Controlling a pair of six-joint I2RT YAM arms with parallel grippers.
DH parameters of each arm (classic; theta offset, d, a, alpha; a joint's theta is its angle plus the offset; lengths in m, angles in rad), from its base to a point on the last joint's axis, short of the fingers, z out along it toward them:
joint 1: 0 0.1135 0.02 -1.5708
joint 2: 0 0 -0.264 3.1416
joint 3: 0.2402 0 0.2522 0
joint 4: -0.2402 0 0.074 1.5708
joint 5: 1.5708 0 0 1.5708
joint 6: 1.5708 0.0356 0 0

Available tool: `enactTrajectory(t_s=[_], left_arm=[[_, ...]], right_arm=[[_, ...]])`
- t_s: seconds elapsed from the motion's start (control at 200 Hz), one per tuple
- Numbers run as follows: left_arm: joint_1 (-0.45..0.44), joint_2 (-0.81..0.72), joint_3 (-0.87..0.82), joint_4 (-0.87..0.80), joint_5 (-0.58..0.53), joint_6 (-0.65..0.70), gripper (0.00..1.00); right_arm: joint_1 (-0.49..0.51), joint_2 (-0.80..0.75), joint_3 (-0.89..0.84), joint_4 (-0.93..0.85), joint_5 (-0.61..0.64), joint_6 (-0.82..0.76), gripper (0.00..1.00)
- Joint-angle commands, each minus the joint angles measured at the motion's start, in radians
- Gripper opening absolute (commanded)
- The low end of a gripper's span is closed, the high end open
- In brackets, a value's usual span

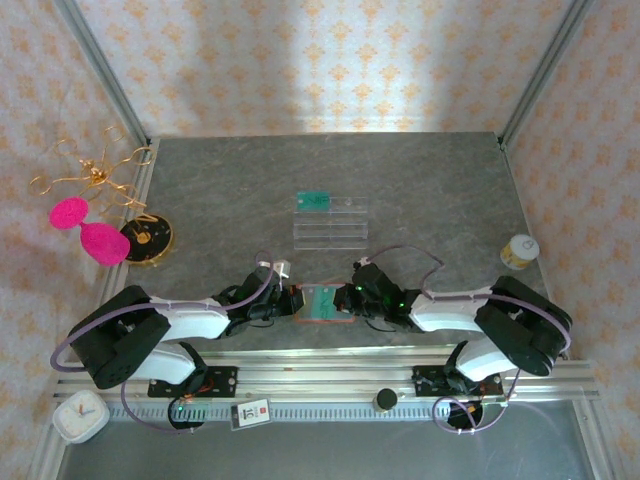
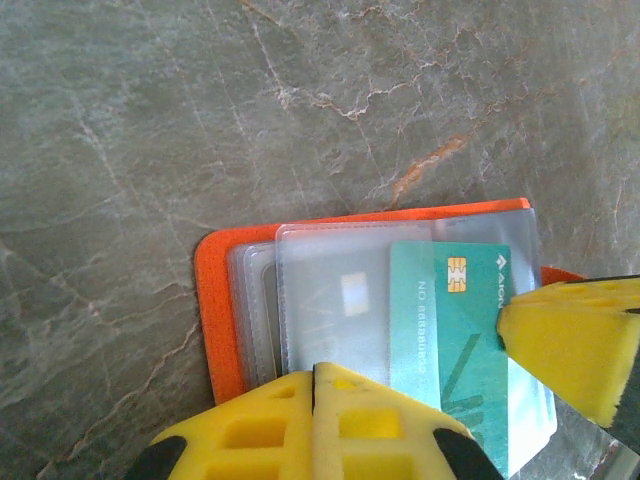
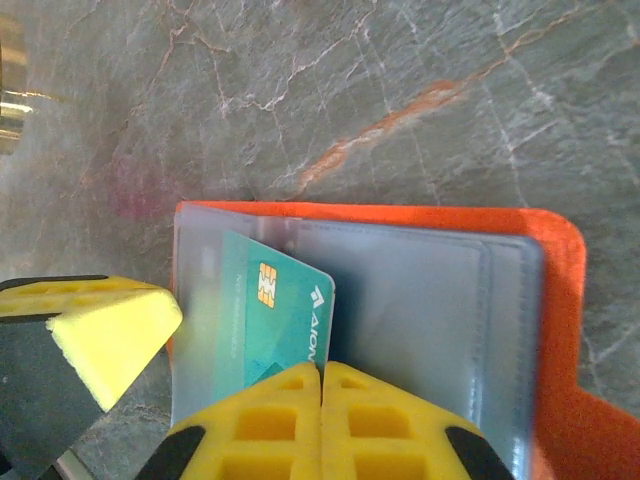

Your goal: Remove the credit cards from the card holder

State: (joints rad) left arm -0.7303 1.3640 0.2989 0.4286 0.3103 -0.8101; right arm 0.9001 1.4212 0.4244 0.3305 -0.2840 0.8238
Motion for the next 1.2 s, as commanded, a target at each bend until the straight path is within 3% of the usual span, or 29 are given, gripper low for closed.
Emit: enactTrajectory(t_s=[0.0, 0.26, 0.706, 0.791, 0.881, 1.016, 1.196], left_arm=[[0.005, 0.003, -0.006, -0.03, 0.015, 0.022, 0.0], [-0.016, -0.119, 0.034, -0.047, 0.006, 0.034, 0.0], [-0.054, 0.093, 0.071, 0.007, 0.046, 0.034, 0.0], [-0.054, 0.119, 0.079, -0.01, 0.049, 0.042, 0.0], [-0.055, 0.145, 0.085, -0.02, 0.058, 0.049, 0.0], [-0.055, 0.167, 0.089, -0.033, 0.067, 0.056, 0.0], [-0.05, 0.135, 0.074, -0.051, 0.054, 0.061, 0.0]], right_arm=[[-0.004, -0.001, 0.003, -0.054, 0.03, 0.002, 0.0], [-0.004, 0.03, 0.01, -0.041, 0.026, -0.011, 0.0], [-0.005, 0.041, 0.0, -0.025, 0.015, -0.016, 0.0], [-0.004, 0.047, -0.01, 0.008, -0.006, -0.009, 0.16], [-0.005, 0.057, -0.016, 0.046, -0.029, -0.005, 0.2], [-0.004, 0.072, -0.012, 0.086, -0.054, -0.001, 0.19], [-0.015, 0.022, -0.032, 0.008, 0.028, 0.007, 0.06]])
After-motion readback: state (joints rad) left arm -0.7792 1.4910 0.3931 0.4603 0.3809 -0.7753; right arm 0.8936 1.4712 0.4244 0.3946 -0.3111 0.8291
